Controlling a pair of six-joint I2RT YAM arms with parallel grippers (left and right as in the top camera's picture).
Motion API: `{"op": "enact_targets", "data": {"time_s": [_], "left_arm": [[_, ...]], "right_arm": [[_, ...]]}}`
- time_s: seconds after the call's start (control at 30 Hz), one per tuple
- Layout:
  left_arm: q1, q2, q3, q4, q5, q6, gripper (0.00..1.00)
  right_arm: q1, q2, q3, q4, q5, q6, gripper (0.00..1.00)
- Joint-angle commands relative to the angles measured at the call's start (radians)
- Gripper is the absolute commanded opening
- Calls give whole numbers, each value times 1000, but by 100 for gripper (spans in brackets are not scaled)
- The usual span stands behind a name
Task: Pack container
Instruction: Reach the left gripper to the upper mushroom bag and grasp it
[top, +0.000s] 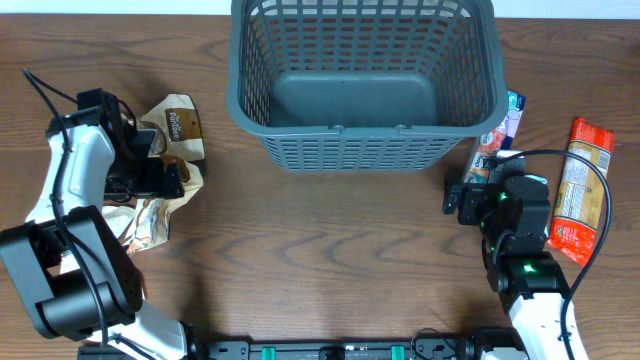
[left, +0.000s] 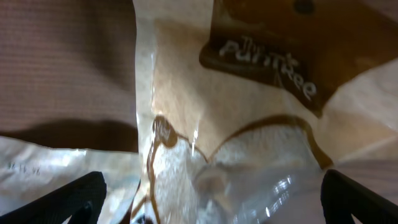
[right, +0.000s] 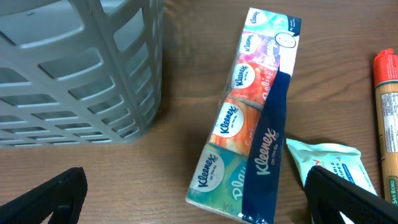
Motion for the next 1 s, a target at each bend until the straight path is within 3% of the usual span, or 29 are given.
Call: {"op": "enact_targets", "data": {"time_s": [0.0, 0.17, 0.4, 0.5, 0.83, 0.87, 0.97], "left_arm": [[-2, 9, -39, 28, 11, 17, 100], [-2, 9, -113, 123, 11, 17, 100], [-3, 9, -187, 204, 11, 17, 85], [-4, 9, -190, 208, 32, 16, 72], [-37, 9, -187, 213, 44, 12, 10], [-41, 8, -187, 211, 44, 12, 6], [-55, 0, -180, 204, 44, -30, 6]], "right_arm": [[-8, 6, 21, 8, 11, -15, 99], [-8, 7, 21, 9, 11, -16, 99], [-8, 11, 21, 8, 11, -15, 99], [-8, 11, 21, 8, 11, -15, 99], [-8, 11, 21, 15, 11, -15, 99], [-8, 11, 21, 17, 11, -15, 99], [-8, 11, 21, 22, 11, -15, 99]]}}
